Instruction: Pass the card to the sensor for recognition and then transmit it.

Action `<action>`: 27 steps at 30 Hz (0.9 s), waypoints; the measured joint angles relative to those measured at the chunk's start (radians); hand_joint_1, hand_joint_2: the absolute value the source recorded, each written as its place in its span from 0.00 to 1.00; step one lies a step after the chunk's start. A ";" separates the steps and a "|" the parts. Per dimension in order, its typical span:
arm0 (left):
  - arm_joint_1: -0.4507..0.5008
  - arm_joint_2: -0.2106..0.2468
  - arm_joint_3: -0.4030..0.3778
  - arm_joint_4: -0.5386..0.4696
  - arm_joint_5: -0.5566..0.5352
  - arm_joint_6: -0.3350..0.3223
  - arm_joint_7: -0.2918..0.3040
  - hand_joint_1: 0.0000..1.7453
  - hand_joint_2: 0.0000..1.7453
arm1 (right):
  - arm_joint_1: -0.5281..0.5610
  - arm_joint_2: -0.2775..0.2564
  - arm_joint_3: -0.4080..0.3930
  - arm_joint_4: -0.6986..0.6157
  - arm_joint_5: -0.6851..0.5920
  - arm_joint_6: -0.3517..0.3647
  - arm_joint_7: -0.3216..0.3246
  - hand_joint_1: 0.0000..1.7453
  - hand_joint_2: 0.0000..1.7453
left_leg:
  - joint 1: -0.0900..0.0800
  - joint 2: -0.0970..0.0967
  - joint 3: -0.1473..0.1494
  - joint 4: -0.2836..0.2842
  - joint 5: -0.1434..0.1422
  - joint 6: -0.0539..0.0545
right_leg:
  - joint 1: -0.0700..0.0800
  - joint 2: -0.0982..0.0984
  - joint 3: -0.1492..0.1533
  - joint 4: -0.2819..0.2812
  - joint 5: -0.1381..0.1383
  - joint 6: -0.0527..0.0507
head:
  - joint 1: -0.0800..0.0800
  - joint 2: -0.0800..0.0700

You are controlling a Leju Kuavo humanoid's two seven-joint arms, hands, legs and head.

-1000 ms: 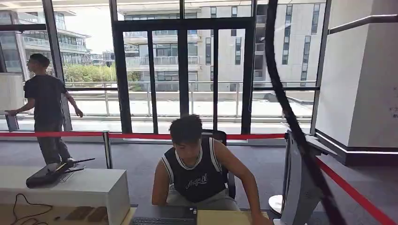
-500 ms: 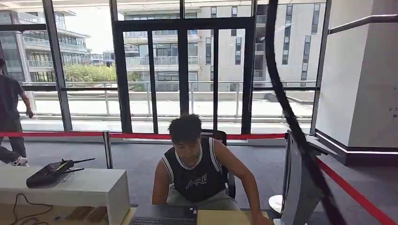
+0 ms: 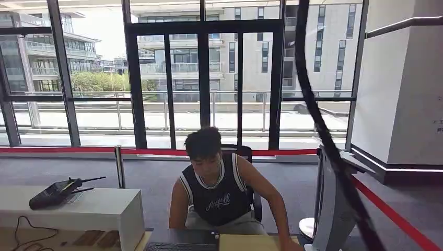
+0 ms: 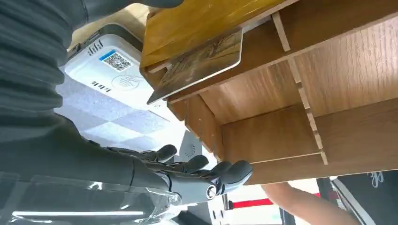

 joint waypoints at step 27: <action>0.000 0.000 -0.001 0.000 0.000 0.000 -0.006 0.00 0.00 | 0.000 0.027 0.000 0.000 0.007 0.007 -0.011 1.00 1.00 | 0.000 0.000 0.000 0.000 0.000 0.000 | 0.000 0.000 0.000 0.000 0.000 0.000 | 0.000 0.000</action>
